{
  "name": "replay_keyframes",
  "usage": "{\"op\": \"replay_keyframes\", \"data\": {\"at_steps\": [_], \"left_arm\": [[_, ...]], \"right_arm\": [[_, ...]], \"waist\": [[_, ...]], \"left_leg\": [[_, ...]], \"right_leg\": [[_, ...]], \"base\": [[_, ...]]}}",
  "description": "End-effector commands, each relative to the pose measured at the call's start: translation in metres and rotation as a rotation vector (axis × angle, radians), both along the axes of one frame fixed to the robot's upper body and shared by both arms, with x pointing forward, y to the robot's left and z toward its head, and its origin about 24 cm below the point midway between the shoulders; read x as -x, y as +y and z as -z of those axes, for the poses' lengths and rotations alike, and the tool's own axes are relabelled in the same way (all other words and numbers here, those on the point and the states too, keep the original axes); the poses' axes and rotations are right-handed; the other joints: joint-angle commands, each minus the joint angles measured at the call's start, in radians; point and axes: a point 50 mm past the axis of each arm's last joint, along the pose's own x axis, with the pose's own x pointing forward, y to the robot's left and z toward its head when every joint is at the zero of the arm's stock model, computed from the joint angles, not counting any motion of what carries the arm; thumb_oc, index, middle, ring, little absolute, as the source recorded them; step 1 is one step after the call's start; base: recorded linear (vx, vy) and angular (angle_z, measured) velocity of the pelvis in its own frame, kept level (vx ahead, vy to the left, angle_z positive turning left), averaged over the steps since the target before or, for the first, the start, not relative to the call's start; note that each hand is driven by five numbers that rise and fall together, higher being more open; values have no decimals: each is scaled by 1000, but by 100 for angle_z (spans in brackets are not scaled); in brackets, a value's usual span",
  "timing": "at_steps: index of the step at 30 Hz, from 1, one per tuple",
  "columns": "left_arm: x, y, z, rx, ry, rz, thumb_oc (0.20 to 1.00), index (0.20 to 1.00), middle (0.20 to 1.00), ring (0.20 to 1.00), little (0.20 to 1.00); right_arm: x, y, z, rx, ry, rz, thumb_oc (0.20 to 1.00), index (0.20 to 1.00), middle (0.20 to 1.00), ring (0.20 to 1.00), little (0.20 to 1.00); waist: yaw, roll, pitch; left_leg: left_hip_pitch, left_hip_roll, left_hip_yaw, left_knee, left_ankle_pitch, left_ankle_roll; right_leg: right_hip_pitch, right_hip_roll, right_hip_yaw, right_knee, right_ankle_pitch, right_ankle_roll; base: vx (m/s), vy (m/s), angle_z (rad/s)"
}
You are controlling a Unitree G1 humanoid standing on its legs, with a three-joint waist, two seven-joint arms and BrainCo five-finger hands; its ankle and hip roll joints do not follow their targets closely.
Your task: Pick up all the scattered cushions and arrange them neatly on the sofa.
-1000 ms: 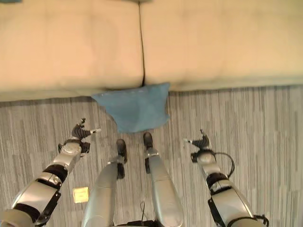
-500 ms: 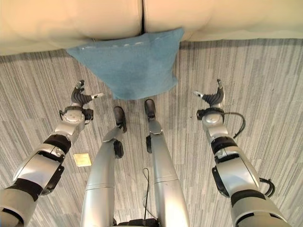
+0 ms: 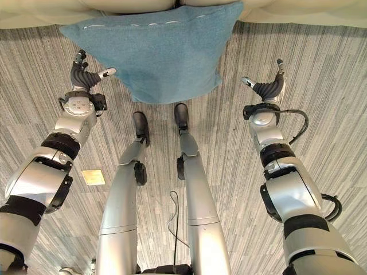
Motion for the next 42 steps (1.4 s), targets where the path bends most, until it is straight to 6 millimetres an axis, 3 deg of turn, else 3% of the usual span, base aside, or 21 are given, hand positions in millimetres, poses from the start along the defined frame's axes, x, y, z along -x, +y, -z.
{"op": "replay_keyframes", "data": {"at_steps": [1, 5, 12, 18, 20, 36, 39, 42], "left_arm": [[8, 17, 38, 52, 91, -77, 1000, 1000, 1000, 1000, 1000], [3, 8, 24, 87, 61, -48, 1000, 1000, 1000, 1000, 1000], [-7, -25, -4, 169, 6, 57, 1000, 1000, 1000, 1000, 1000], [-9, -36, -25, 145, -46, 111, 1000, 1000, 1000, 1000, 1000], [-8, -48, -33, 139, -81, 152, 1000, 1000, 1000, 1000, 1000], [-4, -71, -32, 150, -130, 240, 1000, 1000, 1000, 1000, 1000], [-4, -78, -38, 163, -144, 262, 1000, 1000, 1000, 1000, 1000], [-3, -94, -53, 166, -179, 321, 1000, 1000, 1000, 1000, 1000]], "right_arm": [[9, -10, 29, -8, 46, 51, 1000, 1000, 1000, 1000, 1000], [5, -1, 20, -15, 20, 31, 1000, 1000, 1000, 1000, 1000], [-2, 18, 6, -73, -22, -27, 1000, 1000, 1000, 1000, 1000], [-4, 29, -8, -95, -66, -80, 1000, 1000, 1000, 1000, 1000], [-5, 35, -16, -86, -91, -100, 1000, 1000, 1000, 1000, 1000], [-13, 48, -49, -3, -120, -129, 1000, 1000, 1000, 1000, 1000], [-13, 63, -59, 10, -150, -174, 1000, 1000, 1000, 1000, 1000], [-12, 100, -76, 1, -224, -299, 1000, 1000, 1000, 1000, 1000]], "waist": [[-19, -12, -110], [-25, -17, -115], [-32, -14, -119], [-34, -7, -122], [-29, -2, -123], [27, 27, -137], [32, 28, -138], [33, 31, -134]], "left_leg": [[-64, -15, -88, 86, -100, -1], [-91, -15, -89, 97, -103, -2], [-120, -17, -98, 99, -104, -1], [-133, -20, -105, 88, -96, -3], [-139, -24, -106, 88, -94, -1], [-199, -41, -139, 91, -69, -16], [-207, -42, -141, 94, -68, -17], [-227, -42, -139, 120, -73, -18]], "right_leg": [[-4, -18, 10, 15, -59, 94], [-30, -15, 7, 19, -59, 94], [-59, -14, 0, 18, -59, 94], [-76, -9, -5, 15, -47, 102], [-81, -9, -11, 23, -51, 102], [-123, -18, -36, 43, -66, 89], [-131, -19, -41, 50, -68, 88], [-151, -15, -43, 72, -70, 89]], "base": [[0, 0, 0], [0, 0, 0], [11, -17, -1], [0, 0, 0], [-2, -16, 0], [3, -40, 6], [10, -36, 6], [15, -16, 3]]}}
